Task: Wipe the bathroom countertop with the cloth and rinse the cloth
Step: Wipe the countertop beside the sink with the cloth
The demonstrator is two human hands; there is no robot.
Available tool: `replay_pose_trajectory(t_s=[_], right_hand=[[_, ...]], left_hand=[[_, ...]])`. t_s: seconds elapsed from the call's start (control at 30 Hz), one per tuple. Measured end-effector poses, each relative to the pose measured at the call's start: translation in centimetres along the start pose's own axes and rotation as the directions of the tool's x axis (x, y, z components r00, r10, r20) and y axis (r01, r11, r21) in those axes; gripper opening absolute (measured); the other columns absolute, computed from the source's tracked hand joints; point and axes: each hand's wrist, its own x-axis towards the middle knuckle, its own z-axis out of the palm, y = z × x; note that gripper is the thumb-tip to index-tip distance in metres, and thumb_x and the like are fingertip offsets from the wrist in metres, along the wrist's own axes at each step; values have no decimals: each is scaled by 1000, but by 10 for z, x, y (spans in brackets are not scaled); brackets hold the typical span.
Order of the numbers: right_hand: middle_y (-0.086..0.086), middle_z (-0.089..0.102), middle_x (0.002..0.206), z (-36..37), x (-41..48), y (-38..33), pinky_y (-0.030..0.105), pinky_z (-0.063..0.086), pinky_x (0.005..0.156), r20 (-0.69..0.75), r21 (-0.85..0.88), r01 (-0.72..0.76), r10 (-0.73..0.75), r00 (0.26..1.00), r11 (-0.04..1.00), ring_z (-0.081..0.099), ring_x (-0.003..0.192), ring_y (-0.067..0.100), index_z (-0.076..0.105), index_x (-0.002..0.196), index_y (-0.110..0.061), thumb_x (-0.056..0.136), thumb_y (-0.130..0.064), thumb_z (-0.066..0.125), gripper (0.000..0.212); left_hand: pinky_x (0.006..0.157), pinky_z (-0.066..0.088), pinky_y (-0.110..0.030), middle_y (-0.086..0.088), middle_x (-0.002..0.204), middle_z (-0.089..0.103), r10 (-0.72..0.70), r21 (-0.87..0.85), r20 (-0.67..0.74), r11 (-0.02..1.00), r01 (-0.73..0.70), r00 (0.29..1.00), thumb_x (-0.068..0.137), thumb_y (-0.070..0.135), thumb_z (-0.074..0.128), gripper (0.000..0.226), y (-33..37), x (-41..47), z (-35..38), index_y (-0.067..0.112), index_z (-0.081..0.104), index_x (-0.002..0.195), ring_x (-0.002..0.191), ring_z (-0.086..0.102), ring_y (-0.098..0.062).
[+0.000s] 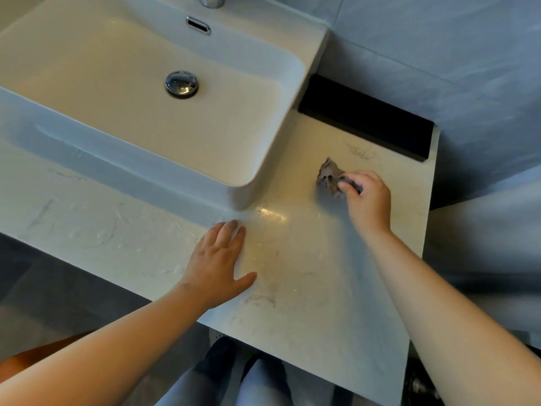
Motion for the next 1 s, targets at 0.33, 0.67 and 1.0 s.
replay_pose_trajectory(t_s=[0.33, 0.67, 1.0], right_hand=[[3, 66, 107, 39, 0, 24, 44, 45, 87, 38, -47, -16, 18, 999, 999, 55, 98, 26, 73, 101, -15, 85, -19, 66, 18], [-3, 67, 99, 15, -105, 27, 31, 39, 78, 171, -21, 110, -105, 980, 994, 58, 93, 21, 75, 95, -18, 79, -18, 71, 17], [1, 62, 96, -38, -42, 37, 30, 46, 80, 78, 60, 58, -63, 995, 997, 57, 91, 20, 74, 98, -14, 84, -17, 68, 15]], left_hand=[[110, 27, -42, -6, 150, 35, -65, 17, -15, 998, 65, 998, 75, 78, 33, 95, 7, 0, 5, 14, 35, 145, 138, 31, -30], [111, 23, -32, -5, 151, 34, 16, -84, -29, 996, -18, 999, 81, 67, 26, 86, 57, -11, -2, 12, 32, 147, 139, 31, -24], [106, 32, -40, -7, 145, 42, -14, -10, 48, 1000, 15, 999, 80, 68, 33, 84, 85, -17, 22, 10, 42, 141, 132, 42, -30]])
